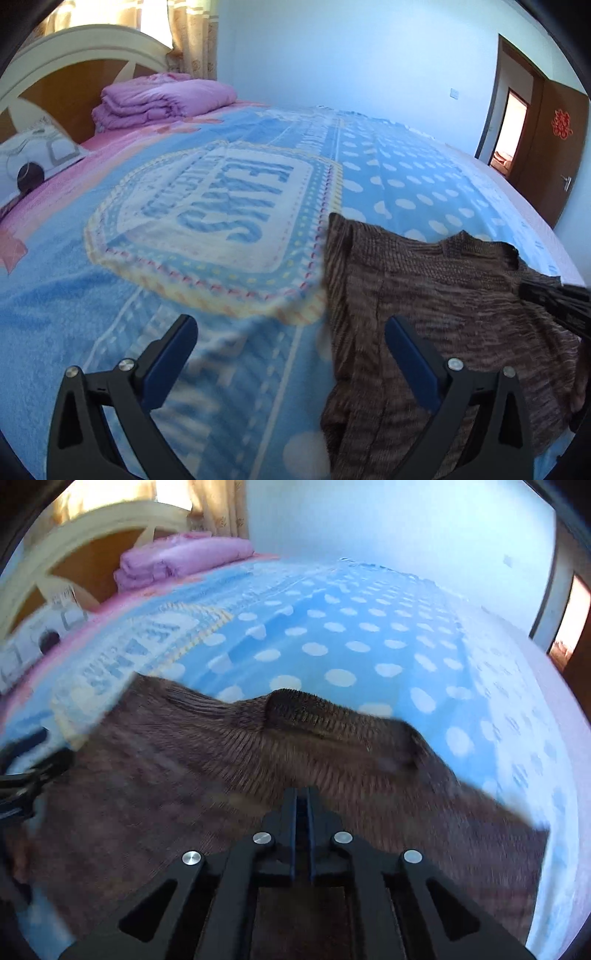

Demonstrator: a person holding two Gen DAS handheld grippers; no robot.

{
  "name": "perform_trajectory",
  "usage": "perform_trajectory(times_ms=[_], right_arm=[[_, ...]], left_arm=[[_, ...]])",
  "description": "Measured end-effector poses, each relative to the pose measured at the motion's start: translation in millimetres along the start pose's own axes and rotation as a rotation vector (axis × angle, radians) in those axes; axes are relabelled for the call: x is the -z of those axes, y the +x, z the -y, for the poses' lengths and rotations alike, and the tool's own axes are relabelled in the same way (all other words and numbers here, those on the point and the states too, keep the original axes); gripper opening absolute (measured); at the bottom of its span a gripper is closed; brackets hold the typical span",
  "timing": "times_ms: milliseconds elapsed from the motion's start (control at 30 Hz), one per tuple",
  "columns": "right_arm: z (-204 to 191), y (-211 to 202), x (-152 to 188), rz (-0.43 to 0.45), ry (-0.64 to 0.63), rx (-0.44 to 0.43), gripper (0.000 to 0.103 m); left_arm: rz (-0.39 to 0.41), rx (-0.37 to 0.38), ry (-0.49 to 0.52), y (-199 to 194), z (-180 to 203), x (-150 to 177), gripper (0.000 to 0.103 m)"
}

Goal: Fold small clothes

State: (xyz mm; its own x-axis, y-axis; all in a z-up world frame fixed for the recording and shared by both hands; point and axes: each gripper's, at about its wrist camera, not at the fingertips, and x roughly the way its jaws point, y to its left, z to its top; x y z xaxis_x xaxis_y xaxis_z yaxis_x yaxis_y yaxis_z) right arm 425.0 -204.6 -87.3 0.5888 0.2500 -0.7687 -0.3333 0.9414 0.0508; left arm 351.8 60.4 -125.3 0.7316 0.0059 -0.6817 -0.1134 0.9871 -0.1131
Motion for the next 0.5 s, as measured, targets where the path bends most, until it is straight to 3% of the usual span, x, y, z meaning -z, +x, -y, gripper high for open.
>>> perform_trajectory(times_ms=[133,267,300,367,433,500], right_arm=[[40,-76,58,0.038,0.079,-0.036,0.007],[99,-129,124,0.04,0.26,-0.003,0.033],[111,-137,140,0.039,0.314,-0.007,0.034],[126,-145,165,0.023,0.383,-0.024,0.034],[129,-148,179,0.032,0.406,-0.042,0.033],[128,-147,185,0.051,0.426,-0.077,0.033]], left_arm=[[-0.005,0.047,0.042,-28,-3,19,0.103],[-0.02,0.064,0.14,-45,6,39,0.103],[-0.02,0.067,0.157,-48,8,41,0.103],[-0.013,0.072,0.195,-53,15,45,0.097],[-0.013,0.078,0.221,-53,21,48,0.082],[-0.042,0.085,0.233,-49,25,50,0.076]])
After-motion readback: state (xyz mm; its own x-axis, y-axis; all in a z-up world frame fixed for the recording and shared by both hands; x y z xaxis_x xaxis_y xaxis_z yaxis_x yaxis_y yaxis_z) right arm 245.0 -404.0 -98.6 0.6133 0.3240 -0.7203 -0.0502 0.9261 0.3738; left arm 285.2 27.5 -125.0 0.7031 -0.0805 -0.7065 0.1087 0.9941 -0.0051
